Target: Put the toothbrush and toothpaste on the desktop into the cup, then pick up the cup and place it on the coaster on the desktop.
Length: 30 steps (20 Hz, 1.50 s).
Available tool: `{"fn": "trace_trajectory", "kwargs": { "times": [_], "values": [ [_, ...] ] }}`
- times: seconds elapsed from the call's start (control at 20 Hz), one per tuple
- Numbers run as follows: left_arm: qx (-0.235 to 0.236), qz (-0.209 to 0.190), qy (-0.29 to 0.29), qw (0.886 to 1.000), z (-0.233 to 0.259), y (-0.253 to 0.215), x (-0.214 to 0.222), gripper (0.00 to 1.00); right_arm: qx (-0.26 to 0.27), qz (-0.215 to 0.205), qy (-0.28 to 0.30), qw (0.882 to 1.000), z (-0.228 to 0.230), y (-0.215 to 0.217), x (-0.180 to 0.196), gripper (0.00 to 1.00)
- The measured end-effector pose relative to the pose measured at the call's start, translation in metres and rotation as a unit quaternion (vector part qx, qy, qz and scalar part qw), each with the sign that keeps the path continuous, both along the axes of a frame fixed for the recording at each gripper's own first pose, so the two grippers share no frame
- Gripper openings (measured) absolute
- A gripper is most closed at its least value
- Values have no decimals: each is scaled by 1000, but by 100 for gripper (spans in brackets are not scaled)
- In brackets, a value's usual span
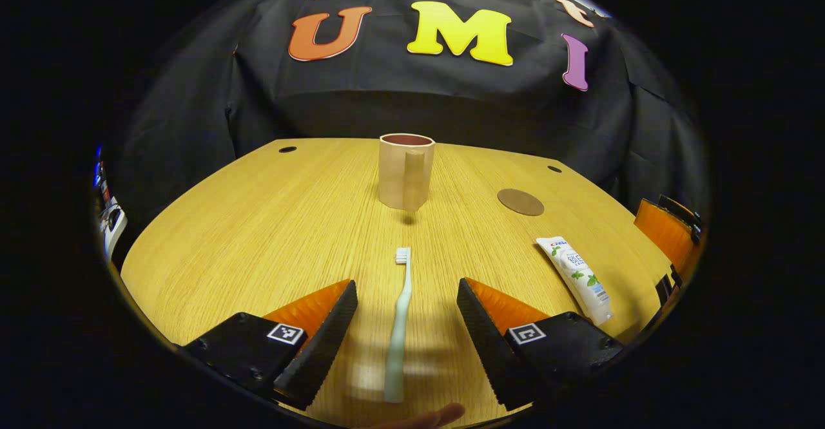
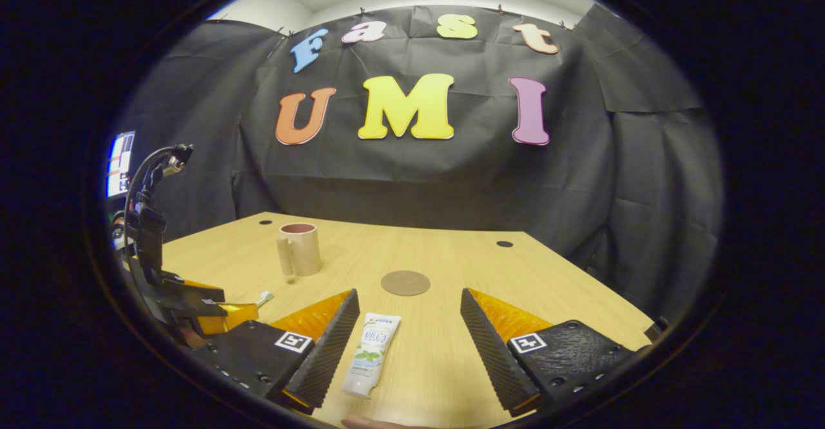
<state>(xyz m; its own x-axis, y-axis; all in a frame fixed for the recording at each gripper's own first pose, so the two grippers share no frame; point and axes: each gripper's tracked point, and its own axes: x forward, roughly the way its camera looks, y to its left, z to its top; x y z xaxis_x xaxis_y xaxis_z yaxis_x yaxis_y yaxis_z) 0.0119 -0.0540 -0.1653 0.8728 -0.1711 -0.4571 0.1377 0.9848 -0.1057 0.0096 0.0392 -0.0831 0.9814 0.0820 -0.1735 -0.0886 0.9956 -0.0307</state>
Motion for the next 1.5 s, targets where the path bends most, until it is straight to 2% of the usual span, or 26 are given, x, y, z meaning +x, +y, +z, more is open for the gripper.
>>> {"fn": "trace_trajectory", "kwargs": {
  "times": [0.1, 0.2, 0.25, 0.3, 0.4, 0.45, 0.5, 0.6, 0.85, 0.9, 1.0, 1.05, 1.1, 1.3, 1.4, 1.5],
  "values": [
    [-2, -3, 12, 1000, -5, -1, -1, 96, 0, 8, 3, 1000, -3, 4, -1, 95],
    [3, -5, 25, 1000, -11, 0, -1, 86, 1, 8, 6, 1000, -4, 5, -1, 98],
    [5, -6, 31, 999, -13, 0, -2, 84, 4, 10, 9, 1000, -6, 6, -1, 98],
    [3, -7, 37, 999, -15, -1, -2, 78, 5, 11, 12, 1000, -7, 8, -1, 95],
    [8, -4, 41, 999, -15, 0, -2, 70, 2, 12, 15, 1000, -9, 9, 0, 97],
    [10, -4, 44, 999, -16, 0, -3, 75, 0, 12, 16, 1000, -9, 9, -1, 97],
    [11, -3, 47, 999, -17, 1, -4, 60, -1, 14, 18, 1000, -10, 10, -1, 97],
    [23, 2, 50, 998, -19, 4, -3, 57, -5, 17, 20, 1000, -12, 14, -2, 95],
    [46, 15, 52, 998, -20, 14, -1, 30, -6, 25, 53, 998, -29, 24, 0, 95],
    [42, 18, 51, 998, -20, 16, 0, 22, -4, 28, 62, 998, -33, 27, 0, 95],
    [32, 16, 51, 998, -20, 17, 0, 12, -5, 29, 78, 997, -41, 30, 1, 98],
    [29, 15, 51, 998, -20, 17, 0, 11, -6, 29, 85, 996, -45, 31, 1, 95],
    [27, 14, 50, 998, -18, 17, 0, 10, -7, 28, 93, 995, -49, 31, 1, 98],
    [10, 18, 38, 999, -15, 16, 1, 7, -4, 33, 121, 992, -62, 36, 2, 96],
    [14, 19, 26, 999, -10, 18, 0, 7, -7, 31, 135, 990, -68, 37, 1, 98],
    [21, 19, 1, 1000, 5, 20, 1, 7, -7, 34, 148, 988, -78, 42, 3, 95]
  ]
}}
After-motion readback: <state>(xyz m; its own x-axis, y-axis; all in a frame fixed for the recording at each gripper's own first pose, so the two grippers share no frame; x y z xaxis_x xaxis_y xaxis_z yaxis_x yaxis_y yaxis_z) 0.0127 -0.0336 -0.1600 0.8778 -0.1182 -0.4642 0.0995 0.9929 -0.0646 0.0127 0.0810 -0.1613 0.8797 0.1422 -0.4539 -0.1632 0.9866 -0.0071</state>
